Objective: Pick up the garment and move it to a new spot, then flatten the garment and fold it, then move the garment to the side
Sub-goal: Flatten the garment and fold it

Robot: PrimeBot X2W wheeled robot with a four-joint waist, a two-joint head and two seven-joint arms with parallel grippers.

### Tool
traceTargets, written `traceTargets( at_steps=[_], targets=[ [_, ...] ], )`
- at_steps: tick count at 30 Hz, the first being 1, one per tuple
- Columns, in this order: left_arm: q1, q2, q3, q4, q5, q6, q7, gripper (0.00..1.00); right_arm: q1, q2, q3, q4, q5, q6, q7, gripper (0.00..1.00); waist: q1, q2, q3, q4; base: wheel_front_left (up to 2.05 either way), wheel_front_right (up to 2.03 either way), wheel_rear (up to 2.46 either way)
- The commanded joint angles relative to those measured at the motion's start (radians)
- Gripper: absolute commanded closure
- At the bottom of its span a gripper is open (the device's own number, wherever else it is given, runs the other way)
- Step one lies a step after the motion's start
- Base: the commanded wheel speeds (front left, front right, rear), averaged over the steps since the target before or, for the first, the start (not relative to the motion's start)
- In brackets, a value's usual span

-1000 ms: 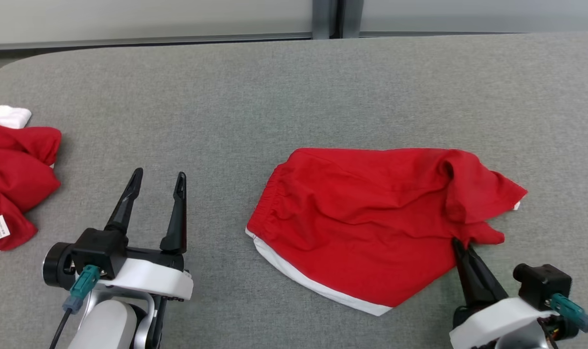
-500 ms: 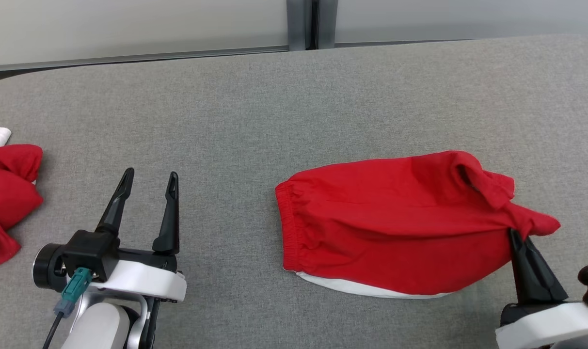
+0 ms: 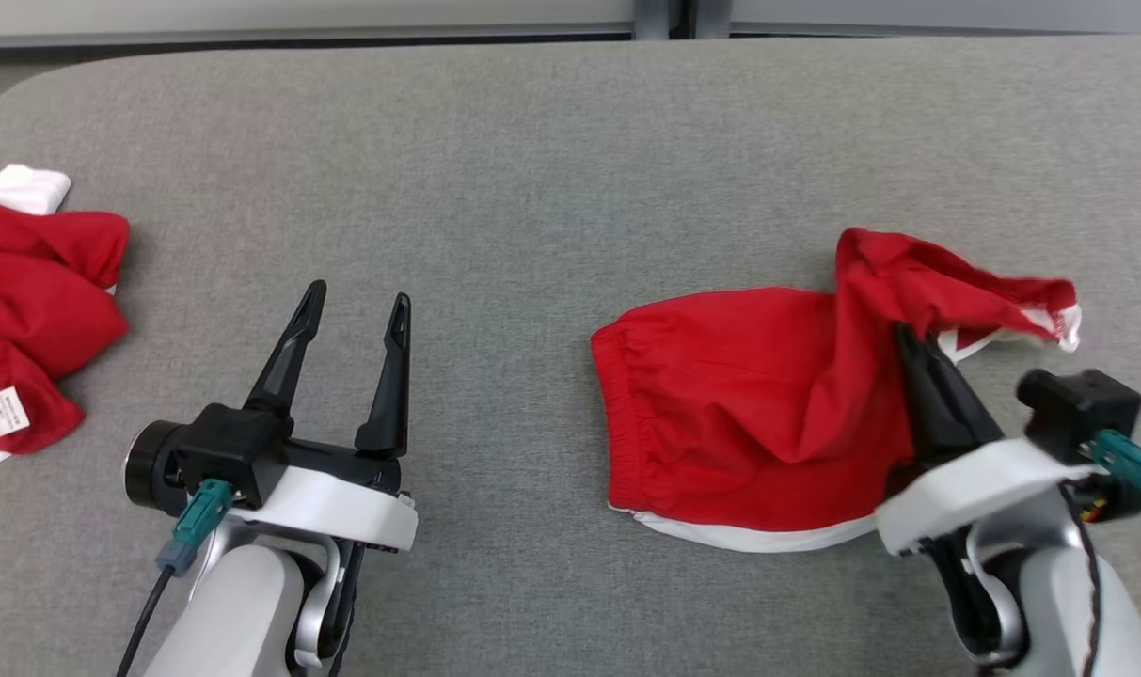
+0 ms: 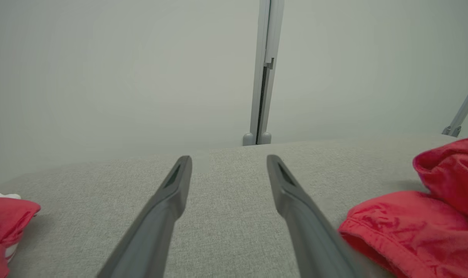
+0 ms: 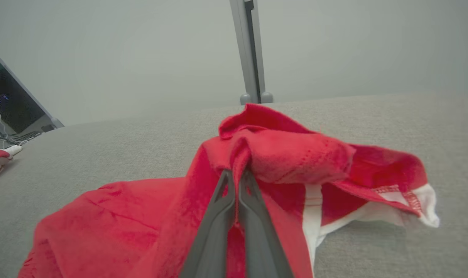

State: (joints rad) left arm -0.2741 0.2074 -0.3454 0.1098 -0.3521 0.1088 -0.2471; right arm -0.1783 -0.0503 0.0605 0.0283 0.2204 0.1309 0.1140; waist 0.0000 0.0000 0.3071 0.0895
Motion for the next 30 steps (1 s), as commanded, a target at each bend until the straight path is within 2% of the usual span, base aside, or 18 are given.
traceTargets(
  at_steps=[1, 2, 3, 4, 5, 10, 12, 16, 24, 30],
  targets=[
    [-0.021, -0.002, -0.002, 0.01, 0.005, -0.006, -0.006, 0.0, -0.039, -0.001, 0.022, 0.043, 0.005, 0.0, -0.013, 1.0, 0.0, 0.0, 0.02, 0.022, 0.0, 0.0, 0.0],
    [-0.026, -0.007, -0.005, 0.014, 0.005, -0.009, -0.008, 0.0, -0.059, -0.002, 0.038, 0.07, 0.009, 0.0, -0.02, 0.71, 0.0, 0.0, 0.024, 0.028, 0.0, 0.0, 0.0],
    [-0.031, -0.01, -0.006, 0.016, 0.006, -0.011, -0.009, 0.0, -0.074, -0.002, 0.052, 0.093, 0.014, 0.0, -0.028, 0.37, 0.0, 0.0, 0.027, 0.032, 0.0, 0.0, 0.0],
    [-0.031, -0.01, -0.006, 0.016, 0.006, -0.011, -0.009, 0.0, -0.074, -0.002, 0.052, 0.093, 0.014, 0.0, -0.028, 0.37, 0.0, 0.0, 0.027, 0.032, 0.0, 0.0, 0.0],
    [-0.033, -0.012, -0.006, 0.02, 0.006, -0.012, -0.01, 0.0, -0.089, -0.002, 0.065, 0.115, 0.011, 0.0, -0.038, 0.0, 0.0, 0.0, 0.03, 0.035, 0.0, 0.0, 0.0],
    [-0.036, -0.018, -0.002, 0.037, 0.008, -0.013, -0.014, 0.0, -0.133, -0.003, 0.123, 0.167, 0.023, 0.0, -0.121, 0.0, 0.0, 0.0, 0.025, 0.039, 0.0, 0.0, 0.0],
    [-0.025, -0.015, 0.006, 0.044, 0.01, -0.009, -0.016, 0.0, -0.136, -0.031, 0.152, 0.156, 0.037, 0.0, -0.173, 0.0, 0.0, 0.0, 0.007, 0.032, 0.0, 0.0, 0.0],
    [-0.008, -0.012, 0.015, 0.048, 0.011, -0.004, -0.017, 0.0, -0.12, -0.058, 0.158, 0.125, 0.051, 0.0, -0.209, 0.0, 0.0, 0.0, -0.017, 0.02, 0.0, 0.0, 0.0],
    [0.048, -0.005, 0.03, 0.053, 0.016, 0.007, -0.018, 0.0, -0.028, -0.111, 0.056, 0.033, 0.042, 0.0, -0.198, 0.0, 0.0, 0.0, -0.094, -0.01, 0.0, 0.0, 0.0],
    [0.102, 0.007, 0.032, 0.055, 0.018, 0.016, -0.019, 0.0, 0.091, -0.103, -0.039, -0.029, 0.031, 0.0, -0.151, 0.0, 0.0, 0.0, -0.157, -0.028, 0.0, 0.0, 0.0]
  ],
)
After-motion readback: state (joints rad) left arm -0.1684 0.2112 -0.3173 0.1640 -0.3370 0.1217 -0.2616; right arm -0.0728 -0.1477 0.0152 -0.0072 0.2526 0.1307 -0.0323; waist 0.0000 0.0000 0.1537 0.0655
